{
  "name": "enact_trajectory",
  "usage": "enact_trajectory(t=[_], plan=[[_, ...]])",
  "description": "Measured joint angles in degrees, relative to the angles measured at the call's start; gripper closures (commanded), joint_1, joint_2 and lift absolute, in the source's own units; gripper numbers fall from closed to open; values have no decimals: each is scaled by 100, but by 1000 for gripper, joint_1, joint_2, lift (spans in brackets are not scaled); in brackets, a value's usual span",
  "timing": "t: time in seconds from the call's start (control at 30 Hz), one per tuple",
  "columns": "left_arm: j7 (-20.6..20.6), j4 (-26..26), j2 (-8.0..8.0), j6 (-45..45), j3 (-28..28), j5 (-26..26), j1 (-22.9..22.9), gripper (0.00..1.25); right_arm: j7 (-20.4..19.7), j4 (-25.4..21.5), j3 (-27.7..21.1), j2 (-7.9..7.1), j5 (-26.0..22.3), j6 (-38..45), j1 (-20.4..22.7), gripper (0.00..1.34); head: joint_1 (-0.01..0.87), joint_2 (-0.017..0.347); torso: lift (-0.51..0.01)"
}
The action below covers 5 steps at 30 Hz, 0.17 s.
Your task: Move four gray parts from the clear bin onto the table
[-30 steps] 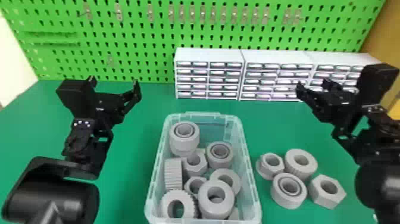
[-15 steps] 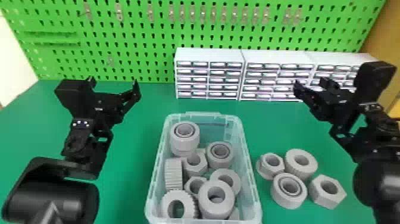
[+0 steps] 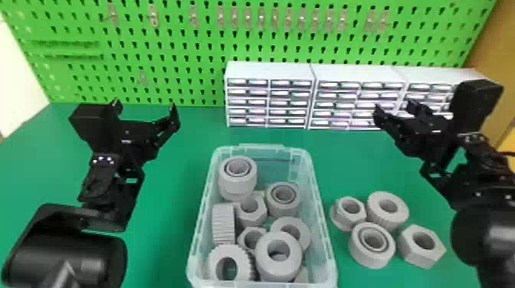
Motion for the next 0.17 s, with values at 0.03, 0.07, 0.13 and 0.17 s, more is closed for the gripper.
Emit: enact_trajectory(t=[0.03,0.07,0.13,0.17], plan=[[0,0,0,0,-1,-3,0,108,0,-3,-1,-3,-4,0,4,509,678,34,-50],[0,0,0,0,-1,-5,-1,108,0,-7,-7,-6,-8,0,5,509,678,34,-50],[0,0,-1,0,2,-8,-3,108,0,-11,-21,-4,-14,0,4,509,678,34,-50],[0,0,-3,0,4,-9,-4,108,-3,-12,-29,0,-18,0,3,509,678,34,-50]])
